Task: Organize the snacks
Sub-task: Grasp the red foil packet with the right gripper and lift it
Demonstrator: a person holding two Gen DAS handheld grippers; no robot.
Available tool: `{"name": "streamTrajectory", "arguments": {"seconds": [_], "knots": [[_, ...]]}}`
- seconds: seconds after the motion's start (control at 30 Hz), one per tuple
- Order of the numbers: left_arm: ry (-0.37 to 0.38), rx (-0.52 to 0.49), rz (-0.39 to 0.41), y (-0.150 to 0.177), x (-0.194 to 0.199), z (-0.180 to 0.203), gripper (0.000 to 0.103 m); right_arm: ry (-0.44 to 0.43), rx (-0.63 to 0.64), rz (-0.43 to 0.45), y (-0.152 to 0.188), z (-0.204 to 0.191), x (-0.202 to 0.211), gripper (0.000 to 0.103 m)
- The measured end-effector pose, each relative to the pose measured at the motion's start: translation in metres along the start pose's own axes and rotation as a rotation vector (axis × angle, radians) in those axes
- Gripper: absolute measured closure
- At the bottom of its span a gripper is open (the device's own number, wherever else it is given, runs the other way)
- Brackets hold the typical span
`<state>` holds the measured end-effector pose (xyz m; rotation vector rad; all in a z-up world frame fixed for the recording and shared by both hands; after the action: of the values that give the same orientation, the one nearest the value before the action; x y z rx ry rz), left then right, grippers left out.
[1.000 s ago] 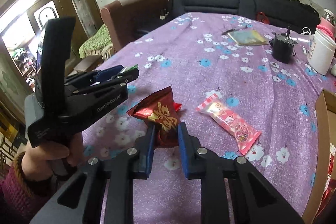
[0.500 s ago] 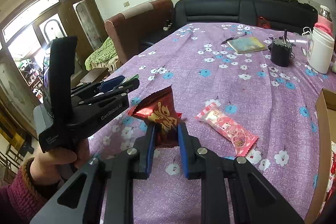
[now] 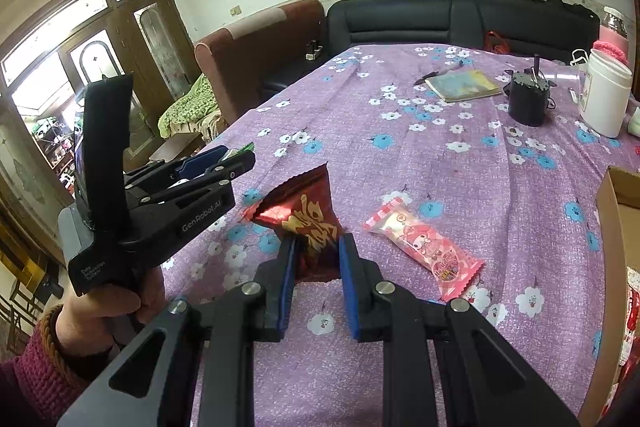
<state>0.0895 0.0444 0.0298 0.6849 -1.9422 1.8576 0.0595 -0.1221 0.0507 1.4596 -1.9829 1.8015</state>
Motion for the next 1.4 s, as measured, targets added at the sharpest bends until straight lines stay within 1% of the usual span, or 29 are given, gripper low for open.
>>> {"name": "streamTrajectory", "arguments": {"seconds": [0.37,0.57,0.93,1.4], "knots": [[-0.01,-0.009,0.028,-0.001,0.005,0.001,0.071,0.008,-0.005,0.007,-0.001,0.003,0.0,0.082],[-0.024,-0.026,0.067,-0.004,0.013,0.005,0.071,0.017,-0.011,0.017,-0.001,0.007,0.0,0.082],[-0.06,-0.109,0.131,-0.004,0.022,0.02,0.071,0.018,-0.019,0.037,-0.004,0.01,0.005,0.082],[-0.075,-0.123,0.145,-0.003,0.025,0.022,0.071,0.019,-0.02,0.038,-0.004,0.01,0.007,0.082]]}}
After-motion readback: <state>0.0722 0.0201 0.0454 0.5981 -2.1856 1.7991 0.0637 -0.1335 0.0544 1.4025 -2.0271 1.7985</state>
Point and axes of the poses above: each gripper's, at about its wrist camera, not at the fingertips, and x roughly against the way its jaws point, z to its right, y to its underside, the point moved 3 cm from there along -x, roughly the way its jaws point, and after that the axes turned 1 degree about x, right-handed, at the moved point
